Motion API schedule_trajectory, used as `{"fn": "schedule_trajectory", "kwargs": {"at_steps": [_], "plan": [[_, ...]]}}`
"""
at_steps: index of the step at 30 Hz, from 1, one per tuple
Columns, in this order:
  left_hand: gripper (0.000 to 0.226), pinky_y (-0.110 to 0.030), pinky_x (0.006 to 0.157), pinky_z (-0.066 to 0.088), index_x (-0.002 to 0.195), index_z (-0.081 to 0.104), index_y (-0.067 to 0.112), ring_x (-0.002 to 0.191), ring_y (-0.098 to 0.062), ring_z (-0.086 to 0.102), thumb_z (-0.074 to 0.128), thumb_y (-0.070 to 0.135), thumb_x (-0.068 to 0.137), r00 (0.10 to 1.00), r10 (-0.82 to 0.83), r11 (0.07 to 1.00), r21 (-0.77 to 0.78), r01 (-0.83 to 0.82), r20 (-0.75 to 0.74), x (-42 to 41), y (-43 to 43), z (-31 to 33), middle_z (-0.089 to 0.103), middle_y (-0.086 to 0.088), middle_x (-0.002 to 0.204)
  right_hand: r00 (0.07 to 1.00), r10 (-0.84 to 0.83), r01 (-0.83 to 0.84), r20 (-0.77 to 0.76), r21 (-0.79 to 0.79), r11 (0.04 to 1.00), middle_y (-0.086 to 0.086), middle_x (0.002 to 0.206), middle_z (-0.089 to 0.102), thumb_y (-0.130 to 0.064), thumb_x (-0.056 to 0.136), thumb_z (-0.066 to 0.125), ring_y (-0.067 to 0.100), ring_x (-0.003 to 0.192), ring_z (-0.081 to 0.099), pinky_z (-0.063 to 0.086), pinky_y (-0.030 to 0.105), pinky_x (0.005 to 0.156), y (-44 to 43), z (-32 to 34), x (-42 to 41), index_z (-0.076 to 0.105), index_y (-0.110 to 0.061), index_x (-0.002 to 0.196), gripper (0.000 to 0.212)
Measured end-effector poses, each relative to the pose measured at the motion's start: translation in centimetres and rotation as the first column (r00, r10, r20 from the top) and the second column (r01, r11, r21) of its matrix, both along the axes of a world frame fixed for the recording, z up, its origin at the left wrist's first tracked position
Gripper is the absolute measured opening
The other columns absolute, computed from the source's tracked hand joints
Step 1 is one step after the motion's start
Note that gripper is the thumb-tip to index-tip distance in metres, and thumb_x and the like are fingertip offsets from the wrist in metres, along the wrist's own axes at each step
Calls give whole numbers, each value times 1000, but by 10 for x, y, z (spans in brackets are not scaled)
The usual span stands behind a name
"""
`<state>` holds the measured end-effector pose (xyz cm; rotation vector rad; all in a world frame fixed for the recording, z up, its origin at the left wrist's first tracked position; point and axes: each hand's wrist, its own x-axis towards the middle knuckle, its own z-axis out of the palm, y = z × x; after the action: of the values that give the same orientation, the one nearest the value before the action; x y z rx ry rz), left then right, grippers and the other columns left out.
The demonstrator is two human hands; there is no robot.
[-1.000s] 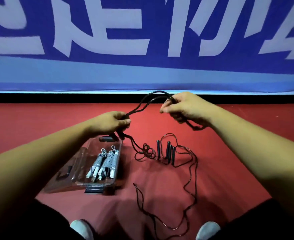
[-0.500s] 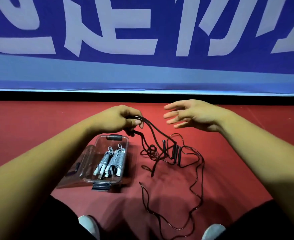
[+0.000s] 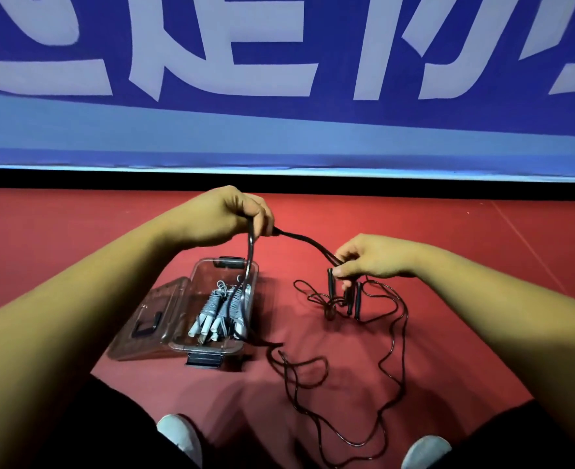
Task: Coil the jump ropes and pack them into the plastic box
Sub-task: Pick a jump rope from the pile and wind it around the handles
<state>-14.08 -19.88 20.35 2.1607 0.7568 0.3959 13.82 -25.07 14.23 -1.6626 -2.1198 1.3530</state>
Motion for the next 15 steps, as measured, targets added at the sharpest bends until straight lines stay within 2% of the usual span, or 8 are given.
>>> {"fn": "schedule_trajectory", "kwargs": {"at_steps": [2, 5, 7, 9, 10, 12, 13, 15], "plan": [[57, -25, 89, 52, 67, 71, 22, 96, -12, 67, 46, -27, 80, 994, 17, 999, 48, -12, -108, -7, 4, -5, 71, -2, 96, 999, -53, 52, 12, 26, 998, 7, 70, 69, -17, 95, 60, 21, 73, 70, 53, 45, 84, 0, 1, 1, 64, -14, 75, 21], [71, -32, 102, 46, 104, 66, 31, 116, -3, 57, 36, -26, 74, 953, 135, 987, 116, -107, -271, -12, 7, -17, 65, 8, 118, 998, -49, 53, -31, 121, 991, 4, 59, 55, -15, 96, 58, 16, 52, 59, 48, 31, 64, -1, 16, -16, 65, -10, 76, 21], [62, -23, 104, 38, 127, 53, 31, 131, -1, 45, 54, -11, 81, 971, 144, 990, 17, -144, -192, -5, 2, -18, 53, 13, 135, 999, 2, 6, -49, 171, 985, 1, 56, 53, -17, 95, 60, 13, 47, 53, 43, 23, 58, -4, 29, -31, 68, -8, 79, 20], [60, -19, 108, 35, 140, 46, 24, 135, 2, 41, 72, 19, 85, 995, 40, 984, -168, -55, -92, 7, -8, -17, 49, 12, 143, 997, 31, -14, -71, 228, 974, -6, 51, 52, -18, 94, 61, 10, 46, 51, 40, 19, 52, -7, 42, -42, 70, -8, 82, 19], [56, -20, 106, 39, 137, 49, 18, 130, 2, 48, 72, 25, 87, 995, -13, 976, -216, -8, -96, 15, -13, -17, 55, 8, 139, 995, 26, 1, -98, 258, 966, -7, 50, 50, -18, 94, 61, 10, 46, 51, 40, 19, 51, -8, 47, -45, 70, -8, 81, 18], [22, -20, 79, 51, 113, 59, 8, 93, -5, 67, 60, 22, 96, 988, -72, 967, -251, 36, -139, 29, -23, -17, 68, -5, 104, 984, -7, 59, -177, 290, 955, -6, 50, 51, -16, 92, 64, 12, 47, 52, 42, 21, 52, -9, 57, -44, 71, -7, 81, 16], [13, -18, 65, 49, 99, 58, 7, 72, -8, 66, 53, 19, 100, 992, -55, 960, -280, 22, -110, 34, -26, -13, 67, -10, 84, 978, -20, 81, -209, 288, 954, -4, 52, 53, -17, 91, 65, 13, 49, 54, 44, 23, 54, -9, 61, -41, 71, -5, 81, 17], [22, -18, 54, 40, 85, 54, 8, 52, -13, 53, 46, 15, 104, 998, 51, 954, -297, -43, 20, 33, -23, -8, 55, -8, 61, 971, -38, 101, -235, 260, 960, 0, 58, 61, -22, 89, 68, 14, 56, 62, 48, 21, 60, -6, 61, -28, 68, -1, 82, 23]]}}
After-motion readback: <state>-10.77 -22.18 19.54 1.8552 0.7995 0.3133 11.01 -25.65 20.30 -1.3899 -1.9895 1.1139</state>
